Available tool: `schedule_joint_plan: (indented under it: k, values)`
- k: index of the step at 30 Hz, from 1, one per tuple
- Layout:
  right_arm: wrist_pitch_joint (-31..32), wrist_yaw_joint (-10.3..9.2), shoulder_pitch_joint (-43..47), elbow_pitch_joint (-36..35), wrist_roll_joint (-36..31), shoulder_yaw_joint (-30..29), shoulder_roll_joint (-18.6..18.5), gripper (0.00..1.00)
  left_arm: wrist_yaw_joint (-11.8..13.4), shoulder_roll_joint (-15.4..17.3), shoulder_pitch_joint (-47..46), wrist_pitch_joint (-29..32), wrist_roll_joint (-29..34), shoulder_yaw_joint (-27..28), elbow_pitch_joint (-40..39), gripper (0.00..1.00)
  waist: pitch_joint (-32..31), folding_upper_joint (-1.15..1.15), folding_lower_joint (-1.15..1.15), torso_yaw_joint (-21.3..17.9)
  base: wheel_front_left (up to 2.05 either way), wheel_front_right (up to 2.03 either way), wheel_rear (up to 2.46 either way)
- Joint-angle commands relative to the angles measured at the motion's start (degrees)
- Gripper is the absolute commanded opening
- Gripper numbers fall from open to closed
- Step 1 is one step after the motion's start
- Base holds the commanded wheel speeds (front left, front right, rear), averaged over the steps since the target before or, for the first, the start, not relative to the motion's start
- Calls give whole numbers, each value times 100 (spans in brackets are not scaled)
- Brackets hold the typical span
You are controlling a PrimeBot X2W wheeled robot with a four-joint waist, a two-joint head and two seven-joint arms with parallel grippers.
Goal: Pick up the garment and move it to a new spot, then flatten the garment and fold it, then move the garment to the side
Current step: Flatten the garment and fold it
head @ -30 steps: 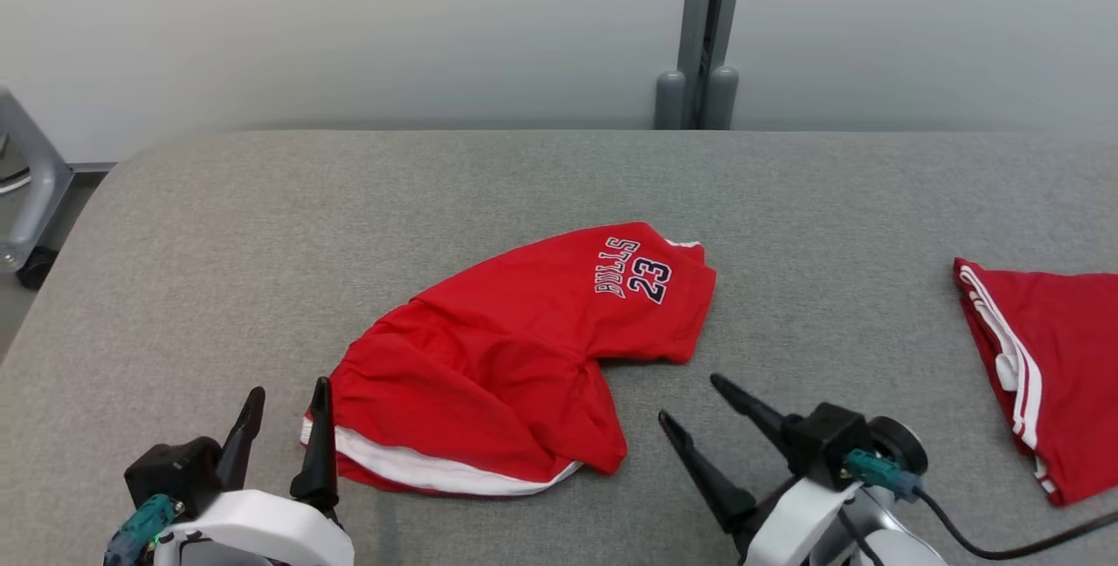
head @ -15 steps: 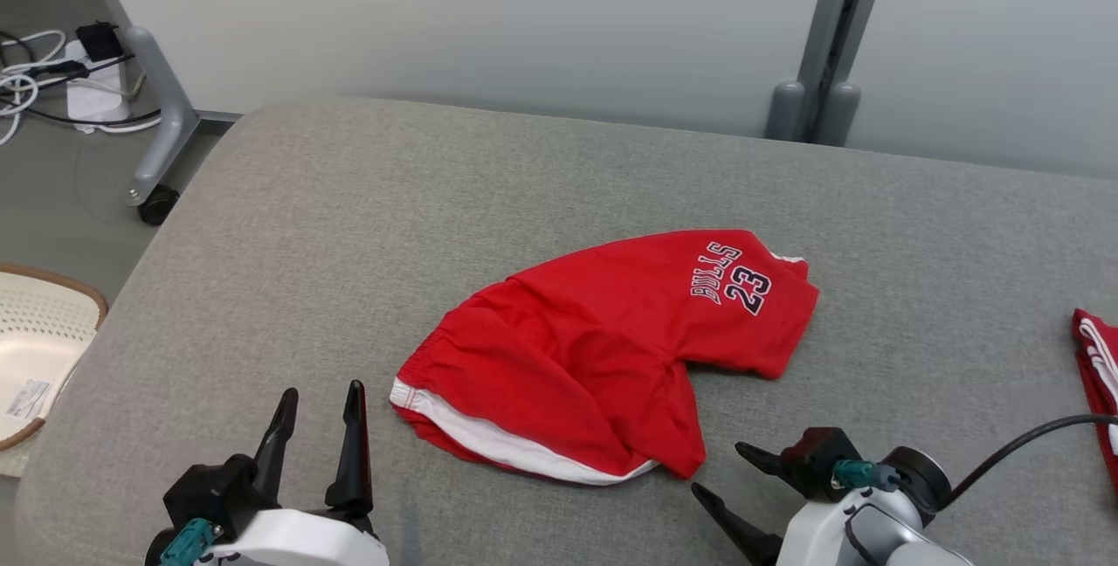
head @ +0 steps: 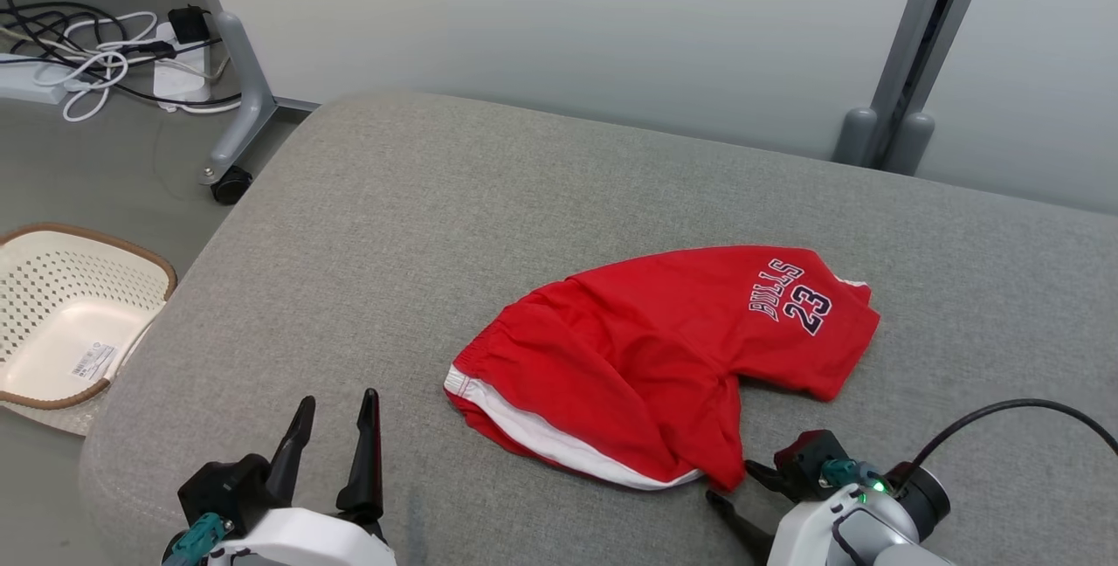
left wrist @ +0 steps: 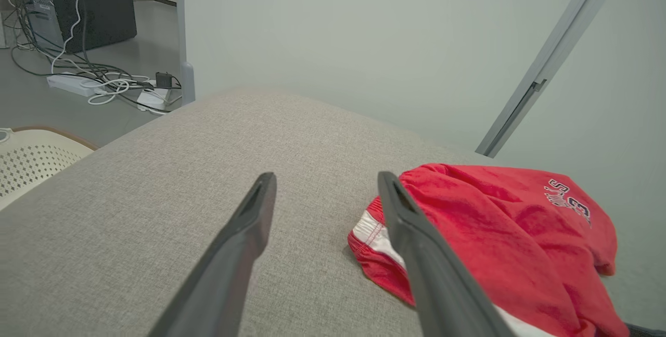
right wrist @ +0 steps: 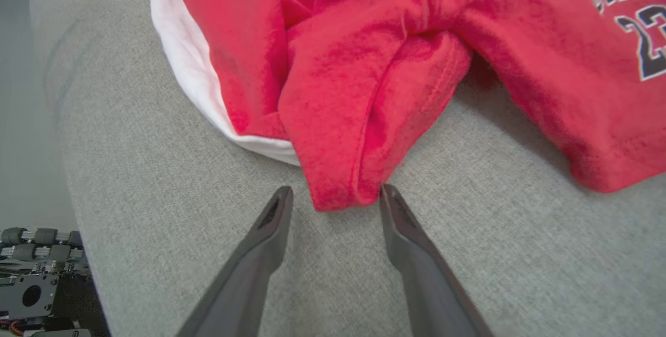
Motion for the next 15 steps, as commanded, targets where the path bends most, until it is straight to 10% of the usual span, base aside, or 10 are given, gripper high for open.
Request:
schedule_joint_plan:
  k: [1,15]
  values:
    - [-37,1,-85,84,-35,-20,27,0,-14,16,-43,-20,-28,20,19,100,-21,0,0,42,0,0,0]
    - [716,1,-436,-707,540,-52,-599,0,-40,57,39,-59,-95,29,92,100,-85,0,0,-231,0,0,0]
